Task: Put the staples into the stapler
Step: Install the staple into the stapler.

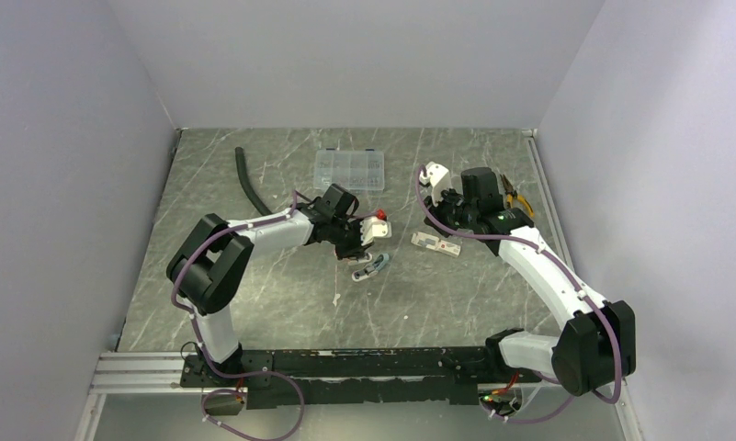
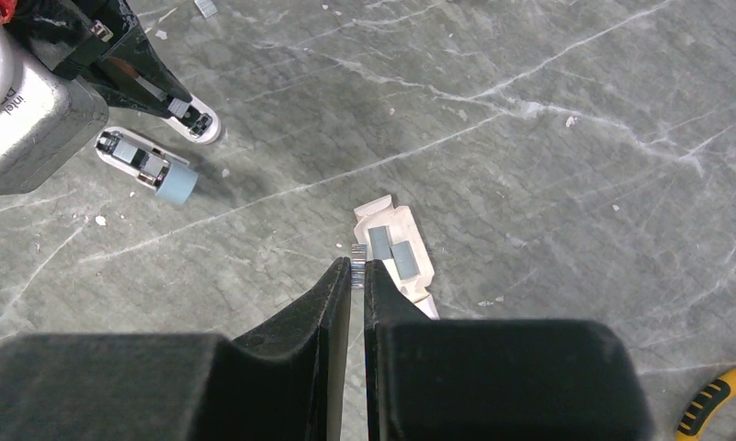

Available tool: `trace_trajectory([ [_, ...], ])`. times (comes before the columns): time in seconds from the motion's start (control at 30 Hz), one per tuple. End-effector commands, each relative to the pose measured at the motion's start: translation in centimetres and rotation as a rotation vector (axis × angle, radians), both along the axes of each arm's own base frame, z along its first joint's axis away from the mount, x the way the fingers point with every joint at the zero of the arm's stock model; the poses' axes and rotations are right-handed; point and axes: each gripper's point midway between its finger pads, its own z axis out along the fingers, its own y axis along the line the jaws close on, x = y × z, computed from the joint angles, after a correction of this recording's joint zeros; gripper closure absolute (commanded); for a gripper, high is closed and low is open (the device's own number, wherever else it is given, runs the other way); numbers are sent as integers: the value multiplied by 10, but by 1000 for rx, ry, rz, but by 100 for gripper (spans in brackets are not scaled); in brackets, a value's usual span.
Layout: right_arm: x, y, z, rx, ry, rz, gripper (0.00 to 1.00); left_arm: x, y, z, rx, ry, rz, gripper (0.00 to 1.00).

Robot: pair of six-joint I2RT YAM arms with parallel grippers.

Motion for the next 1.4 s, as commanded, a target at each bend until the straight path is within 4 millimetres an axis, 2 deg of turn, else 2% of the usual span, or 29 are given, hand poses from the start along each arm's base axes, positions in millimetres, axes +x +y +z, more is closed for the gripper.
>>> trace_trajectory([
  [0.0, 3, 3, 4, 17, -21, 12, 88, 1, -10, 8, -29, -10, -37, 97],
  [0.3, 3, 3, 4, 17, -18, 12, 88, -1, -12, 18, -54, -13, -44, 97],
  [0.77, 3, 3, 4, 18, -15, 15, 88, 6, -9, 10, -21, -26, -18, 97],
  [1.37, 3, 3, 2, 16, -7, 15, 88, 7, -13, 37, -74, -67, -22, 97],
])
